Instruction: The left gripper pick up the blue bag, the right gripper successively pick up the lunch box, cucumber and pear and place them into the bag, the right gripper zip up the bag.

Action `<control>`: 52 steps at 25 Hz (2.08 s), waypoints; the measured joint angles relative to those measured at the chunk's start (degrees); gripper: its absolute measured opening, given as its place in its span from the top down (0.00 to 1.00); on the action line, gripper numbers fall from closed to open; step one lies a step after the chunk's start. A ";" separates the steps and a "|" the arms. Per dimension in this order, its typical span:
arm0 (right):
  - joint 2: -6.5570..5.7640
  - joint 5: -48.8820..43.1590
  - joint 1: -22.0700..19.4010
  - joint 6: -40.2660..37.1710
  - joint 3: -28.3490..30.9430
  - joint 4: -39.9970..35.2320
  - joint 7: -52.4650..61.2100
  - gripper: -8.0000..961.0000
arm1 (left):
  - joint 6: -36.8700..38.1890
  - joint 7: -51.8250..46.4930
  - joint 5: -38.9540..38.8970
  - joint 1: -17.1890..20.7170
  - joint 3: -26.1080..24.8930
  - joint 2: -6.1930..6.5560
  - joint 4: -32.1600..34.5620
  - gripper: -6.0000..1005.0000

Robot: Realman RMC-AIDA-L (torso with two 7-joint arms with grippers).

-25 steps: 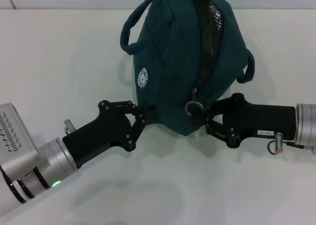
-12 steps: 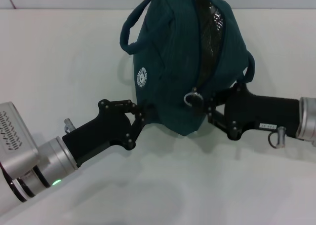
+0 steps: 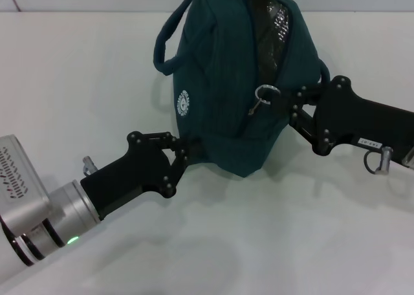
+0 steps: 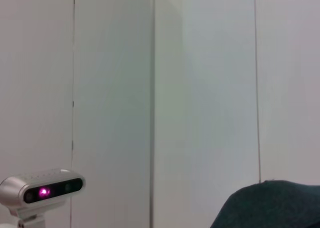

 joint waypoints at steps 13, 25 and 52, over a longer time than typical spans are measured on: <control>0.23 8.13 -0.62 -0.18 -0.54 0.83 -7.18 0.97 | -0.16 0.05 1.37 0.18 0.10 0.00 0.12 0.94; 0.35 19.39 -0.27 0.53 -3.07 1.58 -14.59 0.97 | -0.13 0.88 4.30 1.57 0.29 0.56 0.77 0.94; 0.35 24.65 0.67 3.57 -11.15 0.95 -21.51 0.97 | 10.00 -6.46 -2.90 -0.93 -0.26 -0.32 -1.00 0.46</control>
